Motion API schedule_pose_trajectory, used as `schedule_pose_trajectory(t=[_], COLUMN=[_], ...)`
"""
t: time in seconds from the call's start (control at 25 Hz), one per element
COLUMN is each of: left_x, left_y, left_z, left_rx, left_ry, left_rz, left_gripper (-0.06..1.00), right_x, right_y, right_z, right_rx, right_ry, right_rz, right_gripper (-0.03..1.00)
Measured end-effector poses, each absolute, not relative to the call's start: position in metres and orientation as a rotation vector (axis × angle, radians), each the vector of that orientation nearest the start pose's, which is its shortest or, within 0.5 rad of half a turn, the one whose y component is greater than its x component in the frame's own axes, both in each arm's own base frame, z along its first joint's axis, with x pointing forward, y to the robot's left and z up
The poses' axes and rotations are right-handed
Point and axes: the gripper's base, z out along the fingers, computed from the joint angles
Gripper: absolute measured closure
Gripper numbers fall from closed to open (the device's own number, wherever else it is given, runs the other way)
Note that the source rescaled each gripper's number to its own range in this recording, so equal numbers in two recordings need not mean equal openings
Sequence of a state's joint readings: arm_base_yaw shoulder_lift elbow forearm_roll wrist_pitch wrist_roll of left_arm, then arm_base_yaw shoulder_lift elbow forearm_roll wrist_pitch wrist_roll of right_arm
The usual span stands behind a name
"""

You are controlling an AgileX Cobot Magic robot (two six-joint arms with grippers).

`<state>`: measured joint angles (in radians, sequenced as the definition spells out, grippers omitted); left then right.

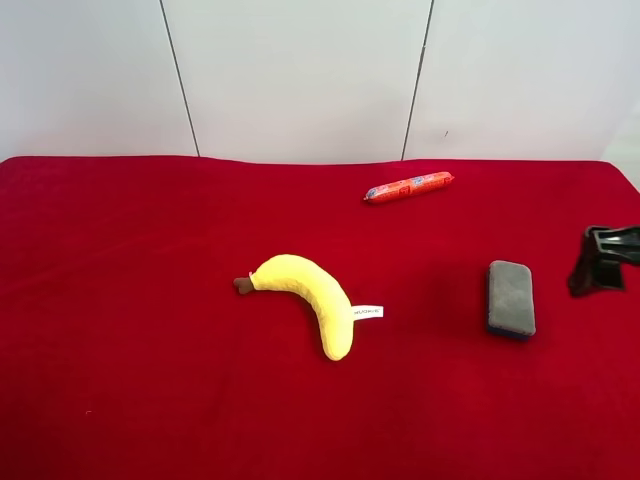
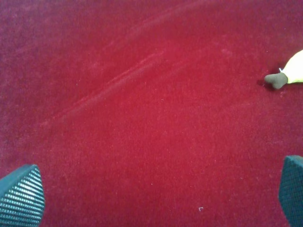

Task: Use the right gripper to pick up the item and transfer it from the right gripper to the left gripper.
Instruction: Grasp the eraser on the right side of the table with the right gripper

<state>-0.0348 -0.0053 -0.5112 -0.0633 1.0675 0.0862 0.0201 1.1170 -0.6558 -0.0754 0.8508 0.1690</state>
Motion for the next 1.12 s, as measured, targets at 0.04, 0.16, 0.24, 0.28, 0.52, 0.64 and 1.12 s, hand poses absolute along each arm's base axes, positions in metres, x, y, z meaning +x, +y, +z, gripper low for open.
schedule_pose_trajectory(t=[0.04, 0.16, 0.24, 0.28, 0.52, 0.64, 1.12], left_x=[-0.008, -0.008, -0.008, -0.008, -0.008, -0.008, -0.008], left_y=[-0.005, -0.005, -0.005, -0.005, -0.005, -0.005, -0.005], left_z=[0.28, 0.28, 0.28, 0.28, 0.28, 0.28, 0.28], left_rx=[0.127, 0.127, 0.127, 0.127, 0.127, 0.127, 0.127], left_ry=[2.029, 2.029, 2.029, 2.029, 2.029, 2.029, 2.029], left_rz=[-0.043, -0.043, -0.043, -0.043, -0.043, -0.043, -0.043], left_gripper=[-0.06, -0.06, -0.06, -0.06, -0.06, -0.06, -0.06], right_x=[0.188, 0.201, 0.209, 0.213, 0.235, 0.242, 0.261], right_y=[-0.001, -0.001, 0.0, 0.001, 0.004, 0.004, 0.02], right_z=[0.233, 0.22, 0.21, 0.205, 0.175, 0.162, 0.112], right_rx=[0.162, 0.192, 0.209, 0.215, 0.249, 0.249, 0.273], right_ry=[2.792, 2.817, 2.834, 2.84, 2.858, 2.863, 2.9], right_rz=[-0.043, -0.033, -0.021, -0.017, 0.025, 0.025, 0.082], right_gripper=[-0.03, -0.03, -0.03, -0.03, -0.03, -0.03, -0.03])
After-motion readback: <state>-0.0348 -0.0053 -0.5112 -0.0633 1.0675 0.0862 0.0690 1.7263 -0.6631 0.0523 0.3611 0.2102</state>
